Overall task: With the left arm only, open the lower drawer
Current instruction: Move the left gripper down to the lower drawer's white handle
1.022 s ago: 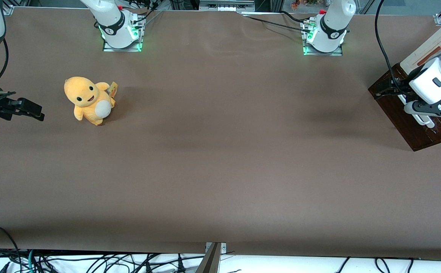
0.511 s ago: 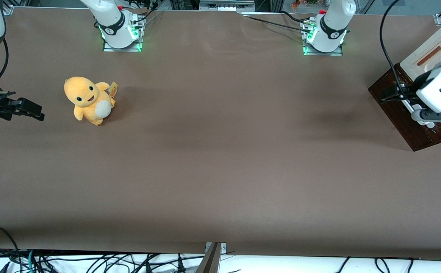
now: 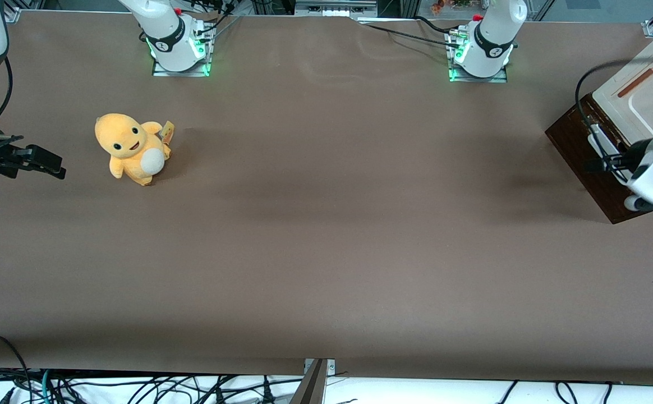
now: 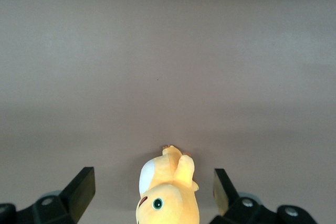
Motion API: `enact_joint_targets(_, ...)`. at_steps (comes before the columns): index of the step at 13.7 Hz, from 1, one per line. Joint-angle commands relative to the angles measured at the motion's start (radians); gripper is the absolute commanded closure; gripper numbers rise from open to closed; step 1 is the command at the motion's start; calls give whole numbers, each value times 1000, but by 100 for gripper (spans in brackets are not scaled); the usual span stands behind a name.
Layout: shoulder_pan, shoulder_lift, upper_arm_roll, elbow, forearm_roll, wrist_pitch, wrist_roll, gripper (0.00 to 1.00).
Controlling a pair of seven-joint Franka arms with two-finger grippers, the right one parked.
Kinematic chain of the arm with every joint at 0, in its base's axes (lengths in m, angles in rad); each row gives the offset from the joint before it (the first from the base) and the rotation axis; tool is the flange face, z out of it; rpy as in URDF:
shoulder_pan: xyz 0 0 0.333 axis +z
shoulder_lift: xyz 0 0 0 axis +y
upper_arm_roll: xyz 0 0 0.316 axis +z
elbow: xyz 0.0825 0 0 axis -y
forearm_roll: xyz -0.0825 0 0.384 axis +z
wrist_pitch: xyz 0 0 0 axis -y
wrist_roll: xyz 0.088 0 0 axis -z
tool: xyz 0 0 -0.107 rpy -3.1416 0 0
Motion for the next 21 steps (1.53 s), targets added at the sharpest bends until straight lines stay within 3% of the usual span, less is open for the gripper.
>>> enact_joint_targets(1,-5,93,-7,18,140,-4,-112,0)
enact_joint_targets(7,-22,239,-11,-11,380,-20,-331,0)
enact_joint_targets(18,-118,457,-14,-34,762,-209,-451,0)
enact_joint_targets(21,-111,486,-12,-33,808,-220,-451,2)
